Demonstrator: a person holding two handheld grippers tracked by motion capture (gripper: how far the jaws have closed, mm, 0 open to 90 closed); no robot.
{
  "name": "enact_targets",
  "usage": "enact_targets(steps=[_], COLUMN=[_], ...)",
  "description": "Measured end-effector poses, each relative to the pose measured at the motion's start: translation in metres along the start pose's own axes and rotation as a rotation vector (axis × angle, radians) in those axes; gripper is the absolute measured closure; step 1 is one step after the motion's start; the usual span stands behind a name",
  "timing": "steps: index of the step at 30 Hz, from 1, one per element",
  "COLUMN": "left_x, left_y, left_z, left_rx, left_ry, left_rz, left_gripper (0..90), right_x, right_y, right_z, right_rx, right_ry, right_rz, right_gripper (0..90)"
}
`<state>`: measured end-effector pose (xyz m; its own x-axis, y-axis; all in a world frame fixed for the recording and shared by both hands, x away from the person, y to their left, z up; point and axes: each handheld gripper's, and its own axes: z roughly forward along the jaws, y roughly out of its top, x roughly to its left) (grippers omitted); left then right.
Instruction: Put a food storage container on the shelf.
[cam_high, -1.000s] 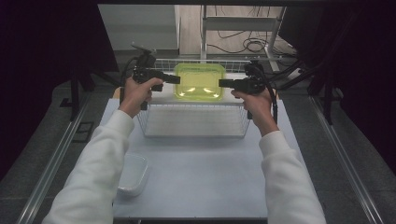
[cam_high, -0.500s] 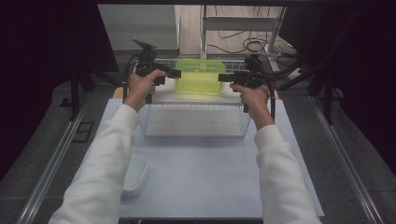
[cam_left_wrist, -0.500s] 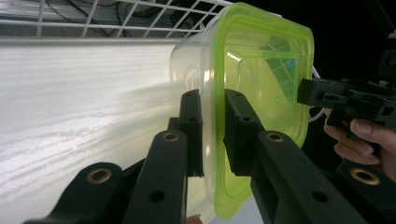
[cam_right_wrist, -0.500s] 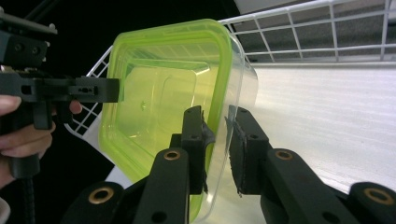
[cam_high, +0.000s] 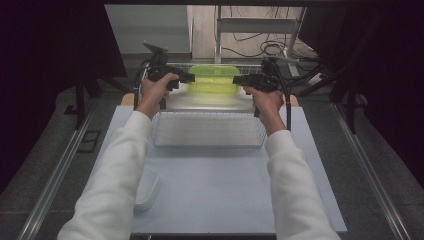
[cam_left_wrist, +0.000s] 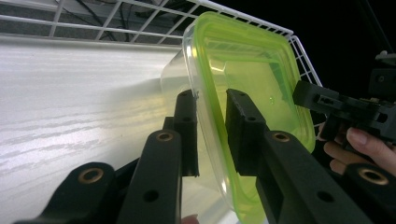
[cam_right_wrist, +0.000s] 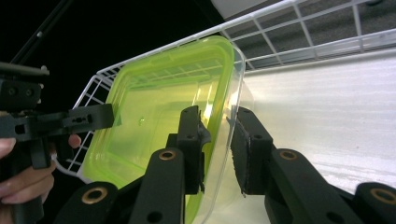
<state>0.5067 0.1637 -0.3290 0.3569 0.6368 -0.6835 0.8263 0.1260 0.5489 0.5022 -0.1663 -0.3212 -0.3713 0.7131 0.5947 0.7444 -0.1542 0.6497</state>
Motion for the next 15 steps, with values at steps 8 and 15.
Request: enact_targets(steps=[8,15], left_x=[0.005,-0.0016], left_y=[0.0014,-0.0014], left_z=[0.0041,0.0054], left_rx=[-0.008,-0.054], left_ry=[-0.006,0.048], left_rz=[-0.017,0.073], left_gripper=[73.2,60.7], right_x=[-0.0047,-0.0008], right_y=[0.0004,-0.0017], right_z=[0.0075,0.0074], right_rx=[-0.027,-0.056], right_ry=[-0.006,-0.052], right_rz=[0.052,0.04], right_gripper=[72.1,60.9])
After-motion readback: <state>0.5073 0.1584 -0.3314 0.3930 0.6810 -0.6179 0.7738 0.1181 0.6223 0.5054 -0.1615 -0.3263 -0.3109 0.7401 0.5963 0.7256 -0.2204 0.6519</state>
